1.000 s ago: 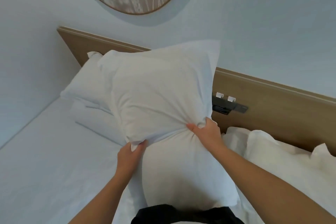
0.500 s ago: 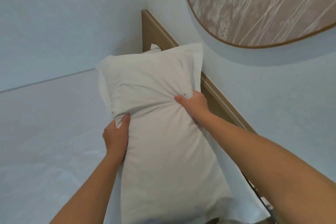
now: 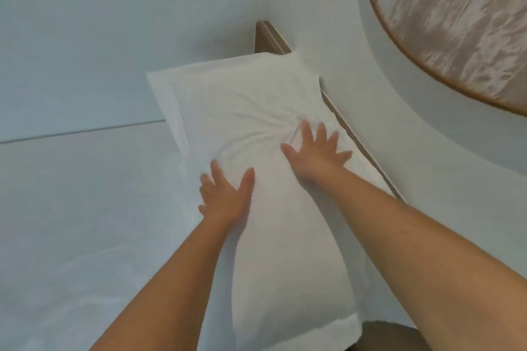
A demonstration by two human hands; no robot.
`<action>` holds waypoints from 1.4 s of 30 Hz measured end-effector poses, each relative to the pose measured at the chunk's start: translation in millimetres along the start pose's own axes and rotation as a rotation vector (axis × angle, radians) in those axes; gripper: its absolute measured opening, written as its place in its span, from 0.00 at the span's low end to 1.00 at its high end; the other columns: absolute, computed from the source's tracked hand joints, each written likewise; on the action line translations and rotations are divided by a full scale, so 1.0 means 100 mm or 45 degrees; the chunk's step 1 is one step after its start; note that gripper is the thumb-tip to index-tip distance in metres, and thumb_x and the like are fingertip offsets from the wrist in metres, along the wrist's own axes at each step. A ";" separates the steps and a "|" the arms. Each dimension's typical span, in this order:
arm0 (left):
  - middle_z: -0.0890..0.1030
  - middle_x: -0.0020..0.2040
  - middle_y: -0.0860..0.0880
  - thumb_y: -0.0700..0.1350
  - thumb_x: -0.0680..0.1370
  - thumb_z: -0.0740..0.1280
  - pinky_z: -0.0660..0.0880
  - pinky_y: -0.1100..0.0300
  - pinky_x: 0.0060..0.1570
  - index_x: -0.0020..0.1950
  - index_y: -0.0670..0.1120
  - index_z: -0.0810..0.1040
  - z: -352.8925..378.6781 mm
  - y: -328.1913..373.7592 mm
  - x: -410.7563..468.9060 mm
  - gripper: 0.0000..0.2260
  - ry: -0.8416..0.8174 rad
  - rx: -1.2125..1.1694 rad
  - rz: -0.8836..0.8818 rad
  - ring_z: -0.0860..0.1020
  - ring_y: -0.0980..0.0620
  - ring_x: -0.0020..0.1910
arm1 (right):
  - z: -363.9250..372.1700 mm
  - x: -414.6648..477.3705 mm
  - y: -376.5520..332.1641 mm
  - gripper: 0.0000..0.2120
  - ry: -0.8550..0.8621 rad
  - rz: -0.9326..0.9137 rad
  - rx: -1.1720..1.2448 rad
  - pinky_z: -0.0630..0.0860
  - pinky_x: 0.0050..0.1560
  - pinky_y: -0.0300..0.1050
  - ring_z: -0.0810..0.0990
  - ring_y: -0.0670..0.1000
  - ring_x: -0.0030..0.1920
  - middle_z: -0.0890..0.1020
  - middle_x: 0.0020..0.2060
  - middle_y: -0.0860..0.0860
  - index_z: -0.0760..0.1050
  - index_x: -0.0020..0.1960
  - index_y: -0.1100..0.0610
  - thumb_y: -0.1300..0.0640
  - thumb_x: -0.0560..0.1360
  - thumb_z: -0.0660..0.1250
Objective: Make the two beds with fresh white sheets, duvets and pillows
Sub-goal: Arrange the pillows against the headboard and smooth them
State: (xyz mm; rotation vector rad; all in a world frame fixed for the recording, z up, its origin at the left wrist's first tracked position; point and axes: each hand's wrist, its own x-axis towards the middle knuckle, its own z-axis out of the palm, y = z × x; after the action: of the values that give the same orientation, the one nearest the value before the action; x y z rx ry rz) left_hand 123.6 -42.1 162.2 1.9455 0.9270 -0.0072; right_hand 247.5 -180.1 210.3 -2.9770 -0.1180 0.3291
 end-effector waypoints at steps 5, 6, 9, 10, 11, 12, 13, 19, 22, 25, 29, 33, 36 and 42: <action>0.36 0.79 0.43 0.71 0.75 0.49 0.43 0.39 0.73 0.77 0.57 0.32 0.55 -0.61 0.52 0.39 -0.059 0.374 0.028 0.41 0.45 0.78 | 1.13 0.34 0.08 0.33 0.046 -0.232 -0.017 0.37 0.72 0.70 0.34 0.60 0.77 0.34 0.78 0.50 0.33 0.78 0.42 0.31 0.78 0.39; 0.36 0.79 0.43 0.71 0.76 0.50 0.43 0.40 0.74 0.77 0.56 0.32 0.59 -0.66 0.55 0.39 -0.059 0.391 0.034 0.41 0.45 0.78 | 1.22 0.41 0.13 0.33 0.032 -0.232 -0.029 0.37 0.72 0.69 0.34 0.59 0.77 0.34 0.78 0.50 0.33 0.78 0.41 0.31 0.78 0.39; 0.34 0.78 0.44 0.67 0.78 0.51 0.44 0.42 0.75 0.78 0.54 0.34 0.64 -0.54 0.54 0.38 0.046 0.431 0.218 0.38 0.45 0.78 | 1.23 0.48 0.21 0.33 0.022 -0.209 -0.021 0.37 0.73 0.69 0.34 0.59 0.77 0.35 0.78 0.50 0.35 0.78 0.41 0.31 0.78 0.39; 0.34 0.78 0.45 0.64 0.79 0.52 0.43 0.42 0.75 0.79 0.53 0.36 0.62 -0.47 0.55 0.36 0.123 0.473 0.329 0.37 0.45 0.78 | 1.17 0.49 0.18 0.32 0.068 -0.227 0.008 0.36 0.73 0.69 0.34 0.58 0.77 0.35 0.78 0.49 0.35 0.78 0.41 0.31 0.78 0.40; 0.34 0.79 0.45 0.61 0.81 0.51 0.43 0.43 0.75 0.79 0.52 0.37 0.59 -0.39 0.58 0.33 0.178 0.531 0.442 0.37 0.46 0.78 | 1.10 0.49 0.13 0.32 0.146 -0.275 0.033 0.35 0.72 0.68 0.34 0.57 0.77 0.35 0.78 0.49 0.35 0.78 0.40 0.32 0.79 0.40; 0.35 0.79 0.46 0.59 0.82 0.49 0.42 0.43 0.75 0.79 0.53 0.38 0.56 -0.32 0.64 0.31 0.192 0.590 0.528 0.36 0.47 0.78 | 1.04 0.50 0.10 0.31 0.211 -0.336 0.044 0.35 0.72 0.66 0.33 0.56 0.78 0.35 0.78 0.48 0.35 0.78 0.40 0.33 0.79 0.40; 0.35 0.79 0.48 0.58 0.82 0.48 0.40 0.44 0.75 0.79 0.54 0.38 0.55 -0.27 0.70 0.29 0.170 0.641 0.576 0.35 0.48 0.77 | 1.01 0.50 0.09 0.30 0.226 -0.392 0.036 0.35 0.73 0.65 0.34 0.55 0.78 0.36 0.78 0.47 0.35 0.78 0.40 0.34 0.80 0.40; 0.35 0.79 0.47 0.60 0.82 0.45 0.39 0.42 0.75 0.79 0.53 0.36 0.75 -0.30 0.74 0.29 0.018 0.869 0.563 0.35 0.46 0.77 | 1.24 0.47 0.42 0.29 -0.011 -0.364 -0.011 0.38 0.75 0.63 0.35 0.52 0.78 0.36 0.78 0.43 0.35 0.78 0.41 0.36 0.81 0.40; 0.35 0.79 0.45 0.60 0.82 0.46 0.39 0.42 0.75 0.79 0.51 0.37 0.72 -0.33 0.63 0.30 0.024 0.883 0.590 0.34 0.45 0.77 | 1.24 0.32 0.54 0.29 -0.018 -0.397 -0.026 0.40 0.76 0.61 0.37 0.52 0.78 0.37 0.78 0.44 0.36 0.79 0.42 0.37 0.81 0.40; 0.34 0.78 0.45 0.63 0.79 0.43 0.38 0.42 0.75 0.79 0.51 0.38 0.73 -0.43 0.37 0.33 -0.058 0.915 0.714 0.33 0.46 0.77 | 1.25 0.11 0.80 0.28 -0.032 -0.342 -0.073 0.40 0.77 0.60 0.38 0.52 0.79 0.39 0.79 0.45 0.36 0.78 0.42 0.37 0.81 0.39; 0.34 0.78 0.48 0.63 0.79 0.45 0.36 0.45 0.75 0.79 0.53 0.38 0.62 -0.44 0.24 0.32 -0.001 0.795 0.728 0.32 0.48 0.76 | 1.11 -0.05 0.86 0.29 0.094 -0.254 -0.038 0.36 0.75 0.61 0.36 0.54 0.78 0.38 0.79 0.47 0.35 0.79 0.43 0.38 0.81 0.39; 0.32 0.78 0.48 0.63 0.80 0.45 0.37 0.42 0.75 0.79 0.53 0.35 0.68 -0.51 0.18 0.32 -0.095 0.910 0.647 0.31 0.48 0.76 | 1.25 -0.24 0.93 0.29 -0.027 -0.227 0.011 0.40 0.76 0.62 0.38 0.55 0.79 0.40 0.79 0.47 0.35 0.78 0.40 0.36 0.80 0.38; 0.34 0.78 0.45 0.63 0.80 0.47 0.39 0.41 0.75 0.79 0.52 0.38 0.67 -0.44 0.21 0.33 -0.108 0.952 0.672 0.34 0.46 0.77 | 1.24 -0.23 1.01 0.29 -0.143 -0.159 0.011 0.43 0.76 0.63 0.39 0.57 0.79 0.40 0.79 0.48 0.34 0.78 0.40 0.35 0.80 0.38; 0.38 0.79 0.46 0.63 0.80 0.50 0.43 0.37 0.74 0.80 0.55 0.43 0.54 0.01 0.60 0.31 0.053 0.911 0.701 0.38 0.44 0.78 | 0.91 0.18 0.59 0.29 0.008 -0.330 0.129 0.41 0.75 0.65 0.36 0.56 0.78 0.39 0.79 0.46 0.38 0.78 0.39 0.35 0.80 0.42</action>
State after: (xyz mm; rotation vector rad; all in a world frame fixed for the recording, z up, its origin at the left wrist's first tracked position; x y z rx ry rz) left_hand 186.0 -47.3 111.4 2.8243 0.3968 0.0240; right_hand 248.3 -224.9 110.0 -2.8170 -0.4670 0.2842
